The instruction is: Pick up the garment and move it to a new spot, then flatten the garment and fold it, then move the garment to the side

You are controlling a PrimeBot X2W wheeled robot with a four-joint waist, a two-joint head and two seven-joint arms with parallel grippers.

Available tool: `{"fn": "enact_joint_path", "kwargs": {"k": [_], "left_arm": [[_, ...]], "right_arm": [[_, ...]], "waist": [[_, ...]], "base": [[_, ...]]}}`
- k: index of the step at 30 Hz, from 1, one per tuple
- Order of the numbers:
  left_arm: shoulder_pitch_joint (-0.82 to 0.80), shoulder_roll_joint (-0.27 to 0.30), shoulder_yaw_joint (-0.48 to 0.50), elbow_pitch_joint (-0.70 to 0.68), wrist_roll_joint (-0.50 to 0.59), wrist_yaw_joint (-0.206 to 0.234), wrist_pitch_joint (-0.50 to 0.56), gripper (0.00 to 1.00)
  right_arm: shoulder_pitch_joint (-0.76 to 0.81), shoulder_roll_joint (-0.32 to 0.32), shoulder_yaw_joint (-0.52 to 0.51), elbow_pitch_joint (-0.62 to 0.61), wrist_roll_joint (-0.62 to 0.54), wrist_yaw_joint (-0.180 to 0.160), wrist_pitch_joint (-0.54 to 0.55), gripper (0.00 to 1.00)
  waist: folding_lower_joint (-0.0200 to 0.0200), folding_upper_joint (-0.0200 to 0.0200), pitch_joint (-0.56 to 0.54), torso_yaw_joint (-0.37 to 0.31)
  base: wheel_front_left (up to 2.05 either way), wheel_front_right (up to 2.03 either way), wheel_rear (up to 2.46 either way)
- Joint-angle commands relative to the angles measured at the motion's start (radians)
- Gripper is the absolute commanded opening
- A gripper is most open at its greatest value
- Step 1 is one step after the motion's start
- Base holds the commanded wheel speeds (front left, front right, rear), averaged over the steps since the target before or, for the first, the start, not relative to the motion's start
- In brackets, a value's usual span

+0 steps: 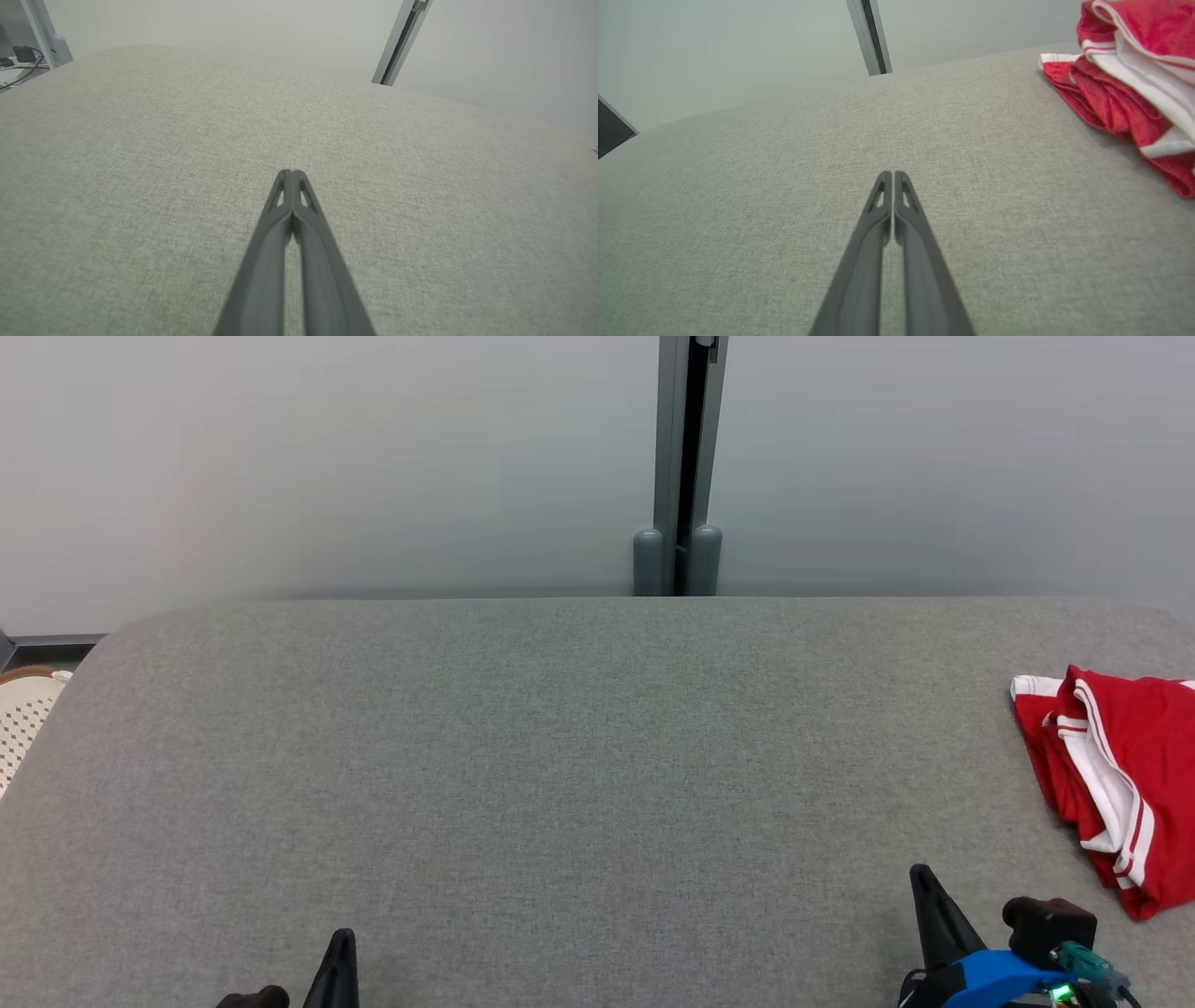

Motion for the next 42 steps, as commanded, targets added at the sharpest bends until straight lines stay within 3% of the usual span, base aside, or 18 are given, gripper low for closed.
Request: {"fn": "enact_joint_path", "kwargs": {"k": [1,12,42], "left_arm": [[-0.020,0.001,0.014,-0.014,-0.045,-0.001,0.013,0.00],[-0.041,0.001,0.031,-0.051,-0.246,-0.003,0.063,0.00],[-0.094,0.001,0.077,-0.120,-0.663,-0.008,0.173,0.00]], "right_arm": [[-0.018,-0.003,-0.013,-0.016,0.045,0.000,0.014,0.00],[-0.008,-0.004,-0.021,-0.076,0.248,0.000,0.062,0.00],[0.002,-0.006,-0.049,-0.187,0.667,0.000,0.171,0.00]], "waist": [[0.0000,-0.0001,0.000,0.000],[0.0000,-0.0001,0.002,0.001],[0.0000,-0.0001,0.007,0.004]], "base": [[0.00,0.00,0.00],[0.00,0.00,0.00],[0.00,0.00,0.00]]}}
